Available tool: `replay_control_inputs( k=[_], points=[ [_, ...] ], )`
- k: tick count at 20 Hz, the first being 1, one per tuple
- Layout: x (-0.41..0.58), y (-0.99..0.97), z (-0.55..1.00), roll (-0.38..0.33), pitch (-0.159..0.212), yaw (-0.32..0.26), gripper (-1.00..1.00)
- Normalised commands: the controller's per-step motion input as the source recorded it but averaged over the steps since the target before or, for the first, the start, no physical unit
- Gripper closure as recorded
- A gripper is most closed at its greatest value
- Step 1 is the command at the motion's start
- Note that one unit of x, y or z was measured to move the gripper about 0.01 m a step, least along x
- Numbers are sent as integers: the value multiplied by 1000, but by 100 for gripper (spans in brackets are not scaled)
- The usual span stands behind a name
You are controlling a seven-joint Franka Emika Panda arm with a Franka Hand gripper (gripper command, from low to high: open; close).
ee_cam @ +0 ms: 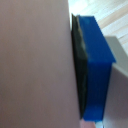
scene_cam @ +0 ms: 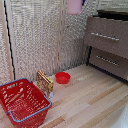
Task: Compassionately, move the pinch receptors towards pink recepticle. Embrace the recepticle delicately and rise accordingly. Progress forward guided by applied tension and move towards the highest section of the storage unit. Place the recepticle delicately and shut the storage unit.
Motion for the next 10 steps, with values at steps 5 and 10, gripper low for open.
replay_control_inputs(
  k=[5,10],
  points=[
    [207,-768,834,0,5,-55,100],
    [111,-983,580,4,57,-42,100]
  ],
)
